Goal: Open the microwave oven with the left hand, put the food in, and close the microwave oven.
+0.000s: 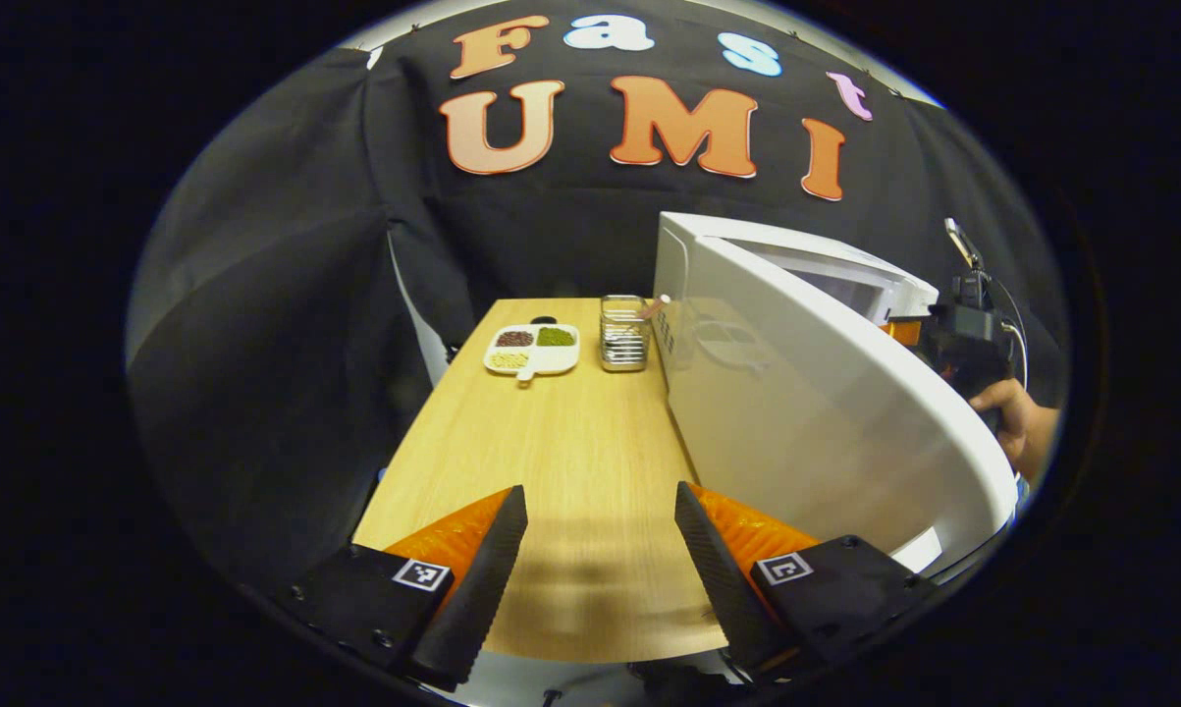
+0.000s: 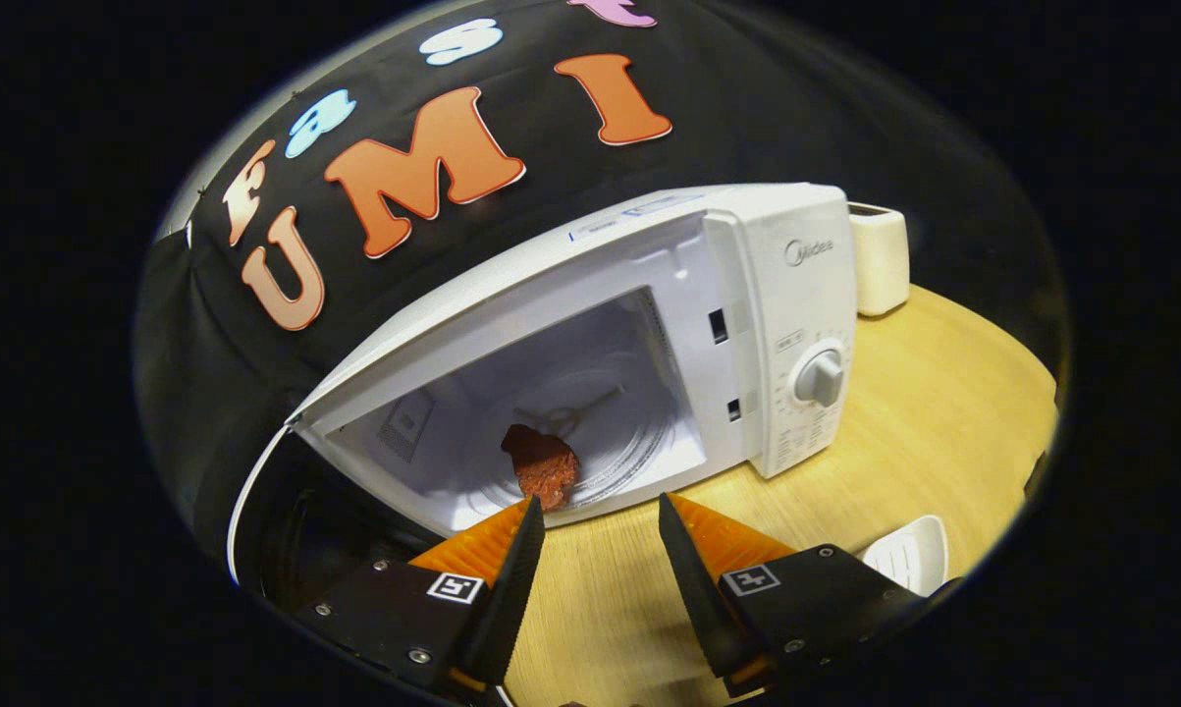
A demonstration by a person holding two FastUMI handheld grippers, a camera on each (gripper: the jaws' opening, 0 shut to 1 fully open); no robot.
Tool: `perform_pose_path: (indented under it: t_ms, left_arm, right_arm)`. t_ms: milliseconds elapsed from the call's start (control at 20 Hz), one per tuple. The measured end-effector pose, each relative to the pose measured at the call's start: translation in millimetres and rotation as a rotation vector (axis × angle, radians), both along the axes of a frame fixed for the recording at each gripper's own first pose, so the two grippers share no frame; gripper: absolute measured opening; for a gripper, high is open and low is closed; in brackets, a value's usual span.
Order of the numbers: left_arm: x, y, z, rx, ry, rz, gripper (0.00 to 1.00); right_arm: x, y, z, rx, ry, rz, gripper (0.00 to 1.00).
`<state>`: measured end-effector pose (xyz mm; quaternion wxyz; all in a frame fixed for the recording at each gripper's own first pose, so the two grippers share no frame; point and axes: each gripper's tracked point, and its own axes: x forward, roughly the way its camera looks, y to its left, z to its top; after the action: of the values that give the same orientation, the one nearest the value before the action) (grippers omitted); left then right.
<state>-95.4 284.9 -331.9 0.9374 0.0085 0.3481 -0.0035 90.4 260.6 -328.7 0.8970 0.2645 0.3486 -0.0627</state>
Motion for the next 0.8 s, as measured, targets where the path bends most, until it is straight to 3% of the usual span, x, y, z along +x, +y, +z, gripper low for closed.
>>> perform_pose_path:
  t_ms: [50, 100, 200, 350, 800]
  left_arm:
    - [0, -4, 0, 0.024, 0.003, -0.02, 0.97]
    - [-1, -9, 2, 0.046, -0.008, -0.038, 0.98]
    - [-2, -17, 4, 0.075, -0.022, -0.047, 0.89]
    - [-2, -47, -2, 0.029, -0.005, -0.049, 0.88]
    - [6, -169, 6, 0.02, -0.033, -0.227, 0.88]
  right_arm:
    - [-10, -9, 6, 0.001, -0.005, 0.009, 0.75]
    - [-19, -19, 13, 0.001, -0.012, 0.018, 0.76]
    - [-35, -43, 22, -0.016, -0.024, 0.036, 0.78]
    - [-53, -72, 37, -0.049, -0.033, 0.073, 0.8]
    - [-72, -139, 71, -0.103, -0.1, 0.097, 0.82]
